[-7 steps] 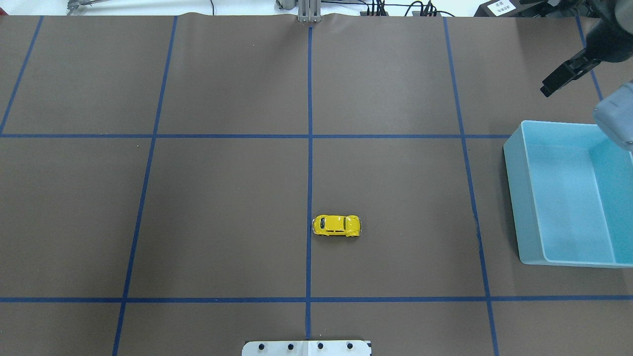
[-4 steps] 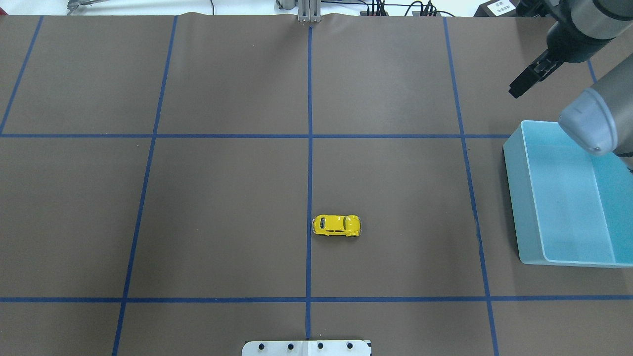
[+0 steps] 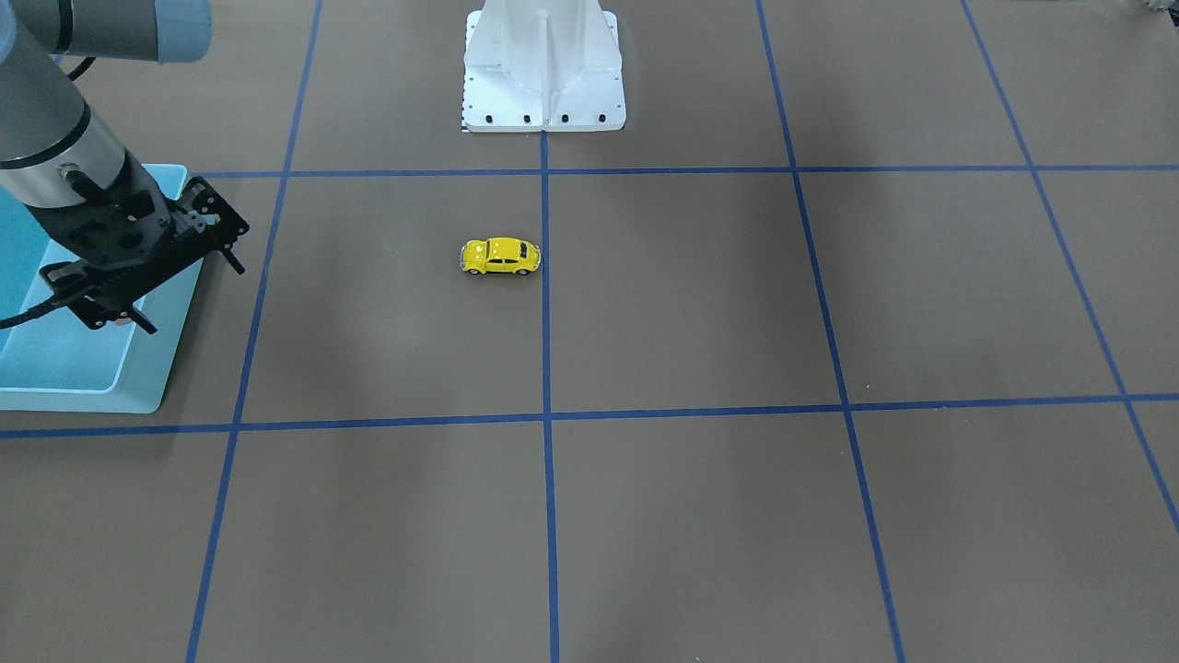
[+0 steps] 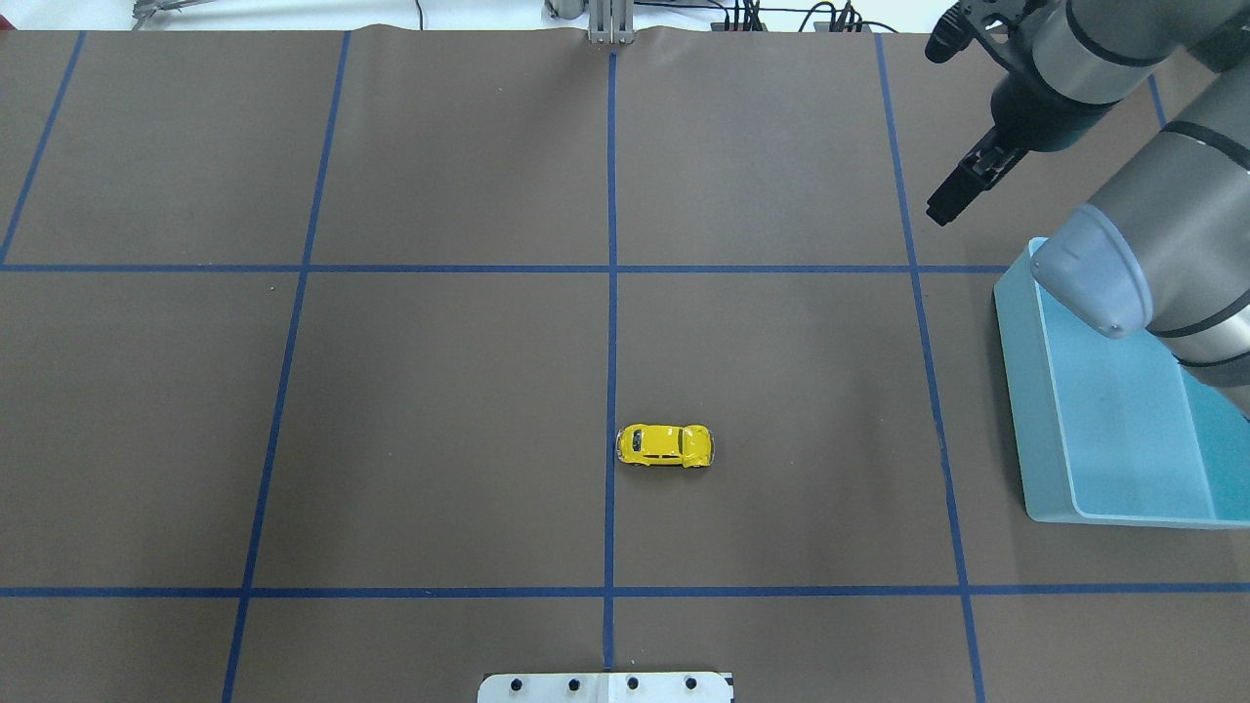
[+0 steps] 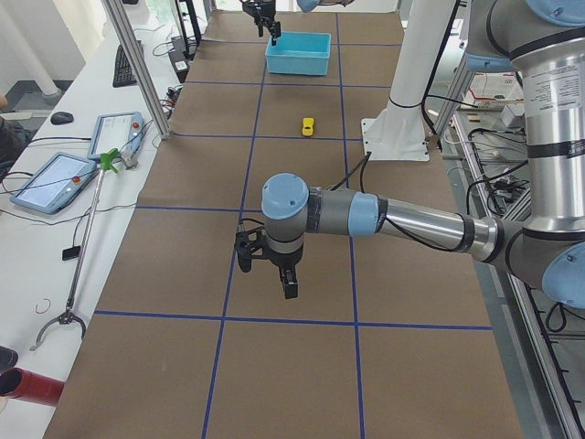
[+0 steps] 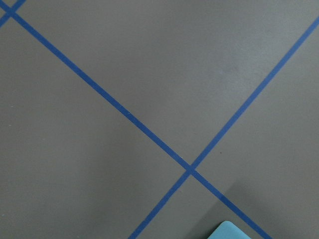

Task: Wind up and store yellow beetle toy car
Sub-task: 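Move the right gripper over the yellow car in the table's middle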

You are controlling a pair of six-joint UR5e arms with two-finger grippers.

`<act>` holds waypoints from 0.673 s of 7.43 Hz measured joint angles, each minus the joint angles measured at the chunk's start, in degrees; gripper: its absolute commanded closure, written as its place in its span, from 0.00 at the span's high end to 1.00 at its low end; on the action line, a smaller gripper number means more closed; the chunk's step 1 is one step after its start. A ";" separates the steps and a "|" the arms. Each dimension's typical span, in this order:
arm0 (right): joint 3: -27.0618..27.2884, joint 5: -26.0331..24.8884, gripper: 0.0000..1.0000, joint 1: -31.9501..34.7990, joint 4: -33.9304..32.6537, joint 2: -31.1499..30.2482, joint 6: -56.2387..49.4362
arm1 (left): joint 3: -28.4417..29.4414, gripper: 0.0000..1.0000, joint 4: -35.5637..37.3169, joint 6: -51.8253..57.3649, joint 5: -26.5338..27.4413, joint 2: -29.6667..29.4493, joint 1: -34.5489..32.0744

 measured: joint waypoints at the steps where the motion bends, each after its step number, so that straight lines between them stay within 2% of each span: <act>1: -0.45 1.70 1.00 -1.08 -0.01 2.31 -0.29 | 0.07 1.00 0.02 -0.04 -1.07 0.02 0.00; 2: -0.92 2.18 1.00 -2.89 0.54 4.27 -2.84 | 0.13 1.00 0.05 -0.06 -1.67 0.06 -0.01; 5: -2.96 1.16 0.96 -6.75 1.70 6.62 -19.80 | 0.36 1.00 0.10 -0.07 -1.95 0.12 -0.06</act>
